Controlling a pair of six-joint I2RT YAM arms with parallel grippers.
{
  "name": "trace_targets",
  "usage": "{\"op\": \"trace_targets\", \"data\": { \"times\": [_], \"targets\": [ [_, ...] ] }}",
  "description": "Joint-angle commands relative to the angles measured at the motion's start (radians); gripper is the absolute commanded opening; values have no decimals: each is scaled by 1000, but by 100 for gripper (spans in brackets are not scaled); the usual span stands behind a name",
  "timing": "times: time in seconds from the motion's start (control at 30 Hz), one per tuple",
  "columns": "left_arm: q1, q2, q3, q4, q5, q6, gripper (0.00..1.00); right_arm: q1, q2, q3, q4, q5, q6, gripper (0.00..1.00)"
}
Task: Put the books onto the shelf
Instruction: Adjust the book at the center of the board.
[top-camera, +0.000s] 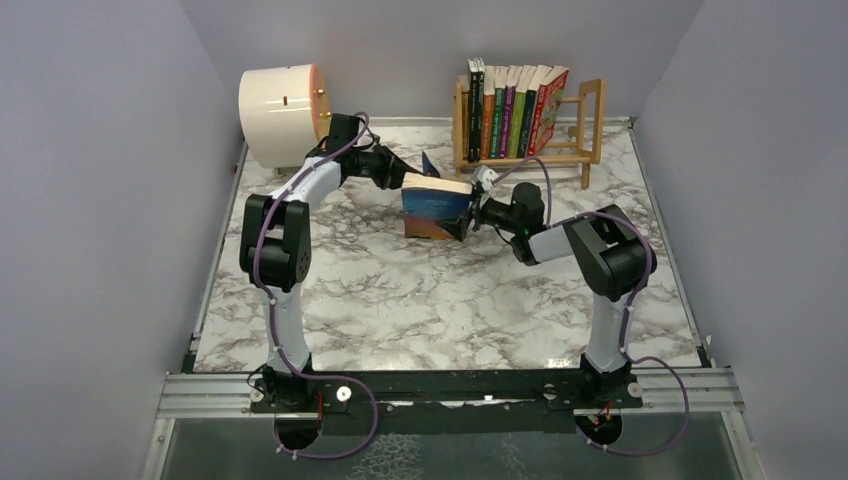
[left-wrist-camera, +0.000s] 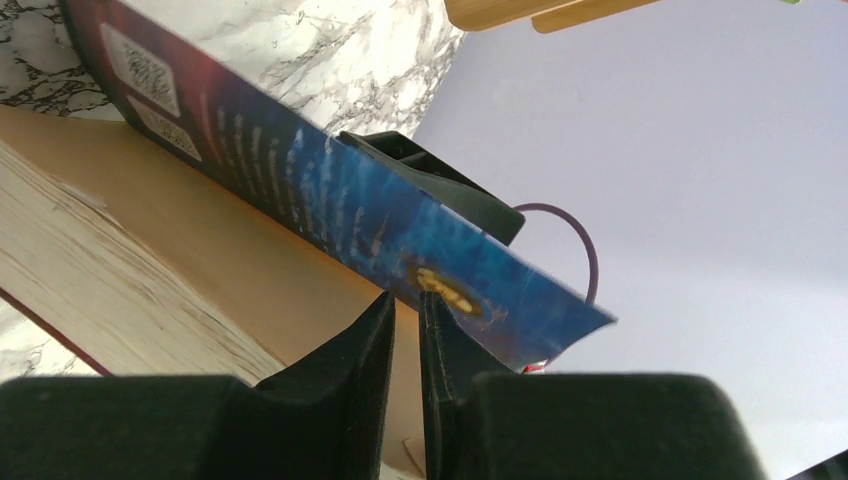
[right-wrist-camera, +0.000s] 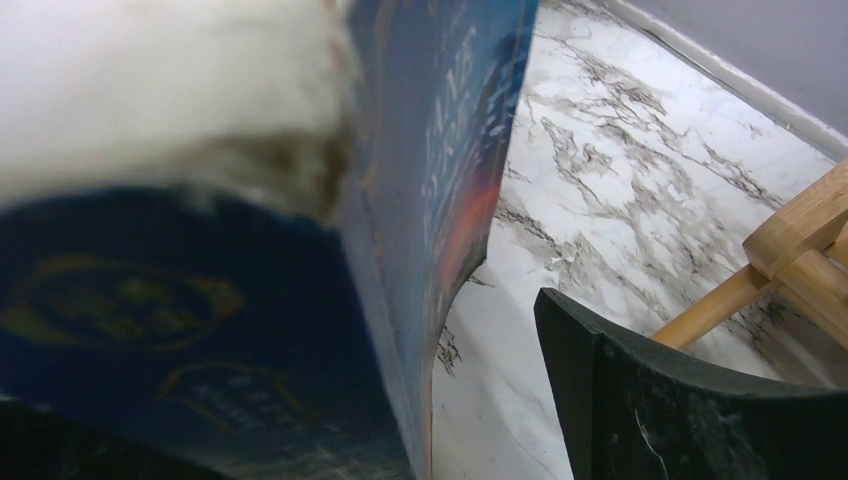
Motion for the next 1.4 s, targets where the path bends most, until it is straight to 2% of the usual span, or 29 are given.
{"op": "trace_targets", "data": {
  "times": [0.0, 0.6, 1.37],
  "targets": [
    [-14, -33, 9, 11, 43, 19, 9, 3, 33, 36, 40, -38, -10, 93],
    [-46, -19, -5, 23, 39, 14, 9, 2, 60, 75, 36, -33, 12, 94],
    [-49, 110, -49, 44, 10, 52, 8, 2, 85, 101, 16, -18, 13, 94]
  ]
}}
